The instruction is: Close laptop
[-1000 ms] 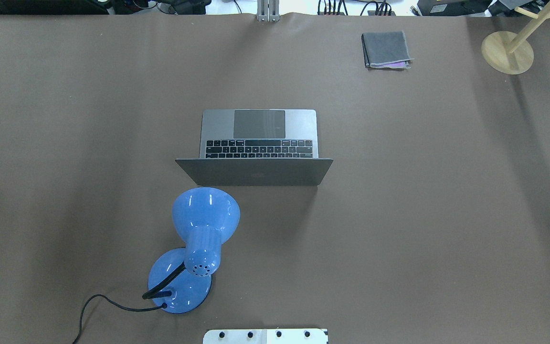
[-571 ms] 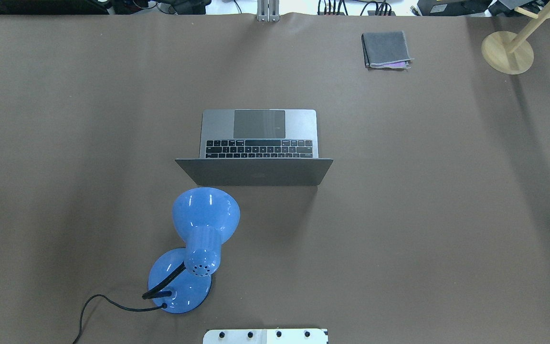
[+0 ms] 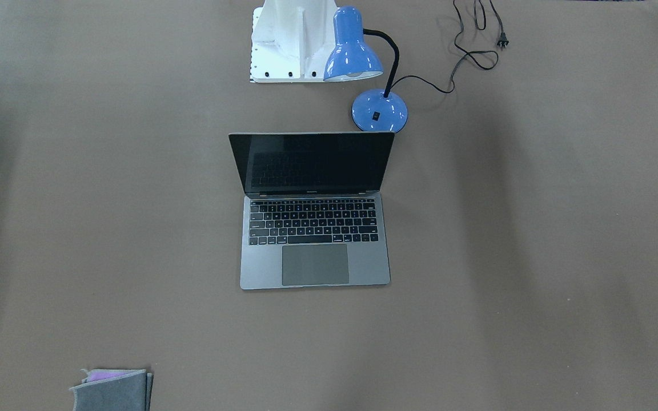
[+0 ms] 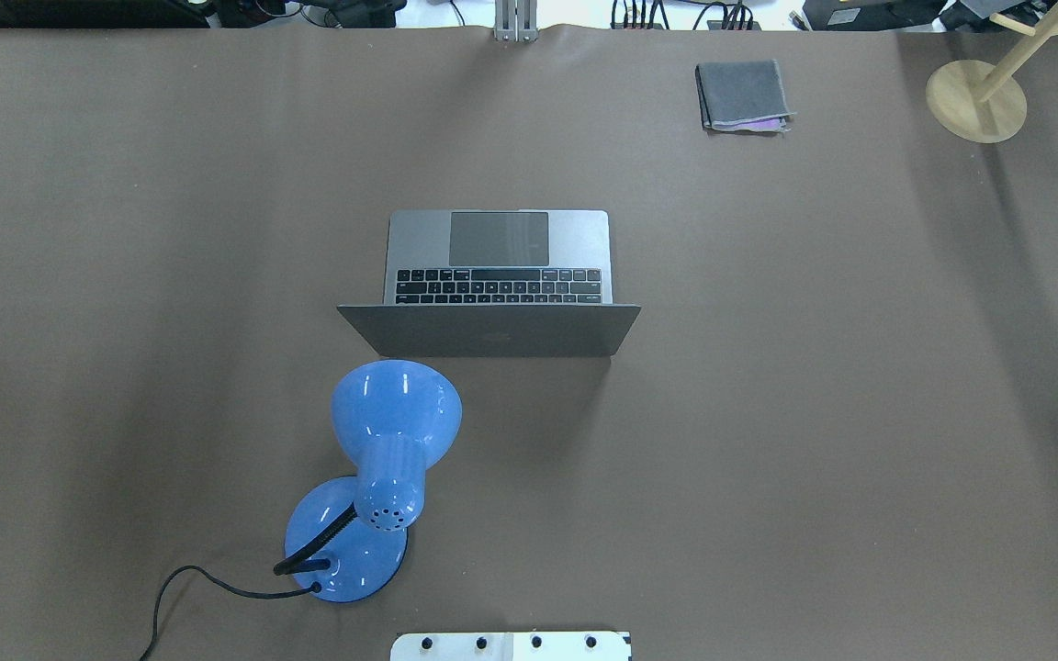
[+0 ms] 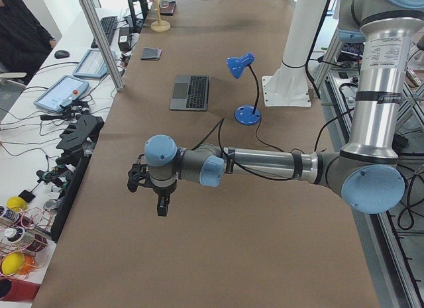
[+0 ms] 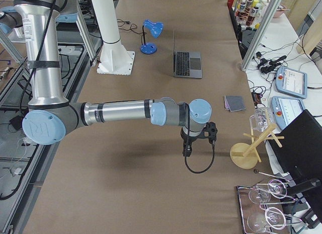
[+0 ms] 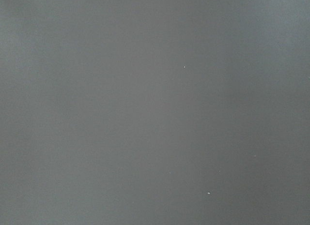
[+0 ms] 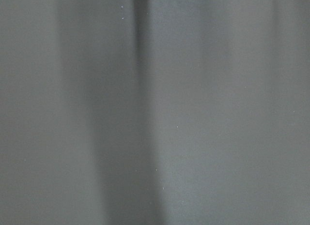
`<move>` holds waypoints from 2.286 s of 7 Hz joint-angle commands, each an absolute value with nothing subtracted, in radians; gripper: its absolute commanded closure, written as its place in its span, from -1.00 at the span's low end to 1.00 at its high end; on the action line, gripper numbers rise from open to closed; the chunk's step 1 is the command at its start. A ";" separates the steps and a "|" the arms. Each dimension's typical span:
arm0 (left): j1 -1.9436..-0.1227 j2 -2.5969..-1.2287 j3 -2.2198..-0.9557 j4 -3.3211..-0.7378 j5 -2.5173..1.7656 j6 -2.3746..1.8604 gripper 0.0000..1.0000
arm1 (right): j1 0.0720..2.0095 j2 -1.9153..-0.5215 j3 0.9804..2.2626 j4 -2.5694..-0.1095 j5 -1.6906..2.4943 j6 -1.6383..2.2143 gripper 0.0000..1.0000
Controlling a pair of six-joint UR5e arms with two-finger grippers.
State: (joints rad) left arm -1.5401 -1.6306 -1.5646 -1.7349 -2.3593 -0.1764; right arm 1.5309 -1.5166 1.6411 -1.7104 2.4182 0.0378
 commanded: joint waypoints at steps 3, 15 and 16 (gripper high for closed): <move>-1.540 -1.631 -1.568 -1.740 -2.361 -0.175 -0.96 | 1.531 -1.513 1.641 -1.710 2.418 0.038 -1.00; -1.537 -1.649 -1.565 -1.733 -2.359 -0.186 -0.96 | 1.531 -1.474 1.644 -1.710 2.411 0.041 -1.00; -1.537 -1.663 -1.571 -1.733 -2.359 -0.213 -0.96 | 1.529 -1.454 1.644 -1.713 2.413 0.051 -1.00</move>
